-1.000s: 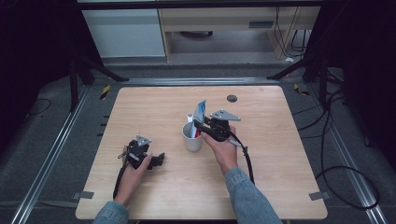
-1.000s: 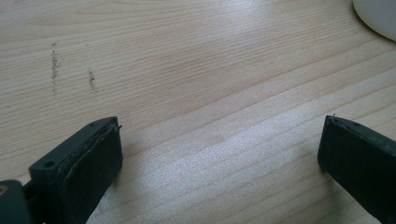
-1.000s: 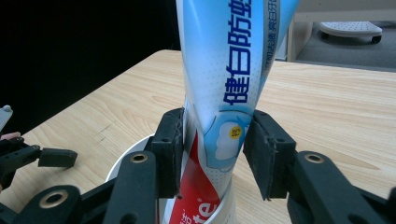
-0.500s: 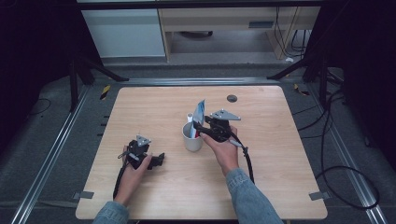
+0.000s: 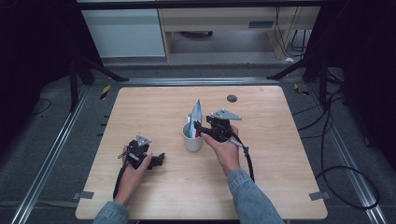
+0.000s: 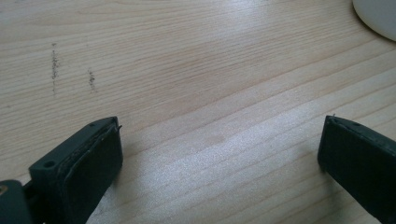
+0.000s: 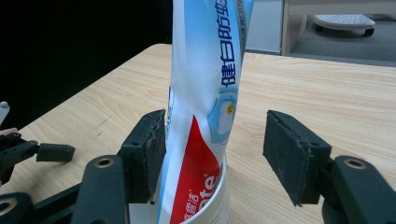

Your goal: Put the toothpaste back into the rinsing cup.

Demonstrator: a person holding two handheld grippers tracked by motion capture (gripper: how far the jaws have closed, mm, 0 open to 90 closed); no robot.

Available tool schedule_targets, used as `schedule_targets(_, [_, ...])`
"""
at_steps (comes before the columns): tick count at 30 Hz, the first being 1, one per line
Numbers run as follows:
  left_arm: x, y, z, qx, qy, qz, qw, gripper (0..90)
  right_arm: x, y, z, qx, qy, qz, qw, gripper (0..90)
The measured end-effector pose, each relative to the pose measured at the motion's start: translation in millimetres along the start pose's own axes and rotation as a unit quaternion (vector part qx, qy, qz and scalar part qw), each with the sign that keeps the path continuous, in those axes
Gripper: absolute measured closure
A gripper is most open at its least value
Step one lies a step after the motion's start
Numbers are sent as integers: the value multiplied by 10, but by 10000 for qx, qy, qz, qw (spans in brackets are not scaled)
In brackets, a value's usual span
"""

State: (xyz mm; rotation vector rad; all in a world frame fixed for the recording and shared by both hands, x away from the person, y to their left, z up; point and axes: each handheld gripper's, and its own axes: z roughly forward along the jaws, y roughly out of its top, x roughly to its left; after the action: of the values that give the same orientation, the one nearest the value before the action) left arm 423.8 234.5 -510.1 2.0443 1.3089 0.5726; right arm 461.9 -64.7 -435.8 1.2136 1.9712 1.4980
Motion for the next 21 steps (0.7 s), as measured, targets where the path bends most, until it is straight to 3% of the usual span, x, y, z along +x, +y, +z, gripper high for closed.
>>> schedule_targets(8, [0, 0, 0, 0, 0, -1, 10000, 0, -5, 26, -36, 9, -45, -7, 10000, 340])
schedule_targets(21, [0, 0, 0, 1, 0, 1, 10000, 0, 13, 122, -130, 94, -336, -311, 9989, 182])
